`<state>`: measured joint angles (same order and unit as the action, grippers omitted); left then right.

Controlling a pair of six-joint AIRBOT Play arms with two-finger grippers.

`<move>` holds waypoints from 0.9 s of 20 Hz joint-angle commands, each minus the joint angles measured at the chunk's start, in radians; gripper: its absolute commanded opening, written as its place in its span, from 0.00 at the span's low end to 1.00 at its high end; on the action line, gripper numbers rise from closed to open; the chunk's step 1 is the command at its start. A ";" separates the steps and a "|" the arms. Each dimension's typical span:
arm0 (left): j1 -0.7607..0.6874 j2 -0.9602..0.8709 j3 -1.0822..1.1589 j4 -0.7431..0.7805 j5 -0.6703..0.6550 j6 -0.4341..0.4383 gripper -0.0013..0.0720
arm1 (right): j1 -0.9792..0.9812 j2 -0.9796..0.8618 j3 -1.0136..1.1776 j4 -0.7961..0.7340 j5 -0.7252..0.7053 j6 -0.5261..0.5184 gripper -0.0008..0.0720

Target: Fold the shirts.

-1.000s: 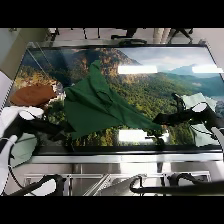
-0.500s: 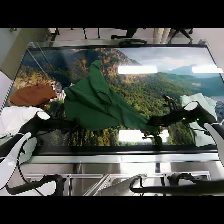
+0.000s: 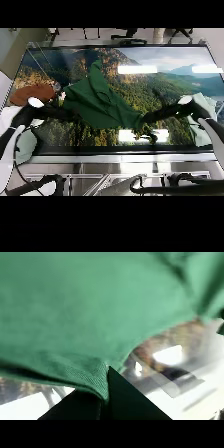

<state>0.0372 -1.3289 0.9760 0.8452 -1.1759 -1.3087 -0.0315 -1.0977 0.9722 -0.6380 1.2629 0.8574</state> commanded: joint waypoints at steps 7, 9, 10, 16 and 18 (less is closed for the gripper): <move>0.232 0.402 0.789 -0.002 -0.166 -0.069 0.03 | -0.505 0.257 0.621 1.047 -0.015 -0.043 0.04; 0.285 0.451 0.993 -0.002 -0.116 -0.069 0.03 | -0.577 0.330 0.663 1.141 -0.090 -0.050 0.04; 0.309 0.464 1.075 -0.002 -0.092 -0.069 0.03 | -0.589 0.365 0.674 1.131 -0.122 -0.059 0.04; 0.375 0.524 1.071 -0.009 -0.025 -0.039 0.03 | -0.590 0.506 0.681 0.927 -0.195 -0.202 0.04; 0.375 0.525 0.945 -0.021 -0.003 0.004 0.03 | -0.590 0.487 0.677 0.818 -0.151 -0.177 0.04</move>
<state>0.3992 -0.8207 2.0163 0.8345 -1.2190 -1.3518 -0.6147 -0.6239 1.6455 0.3202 1.1088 0.6865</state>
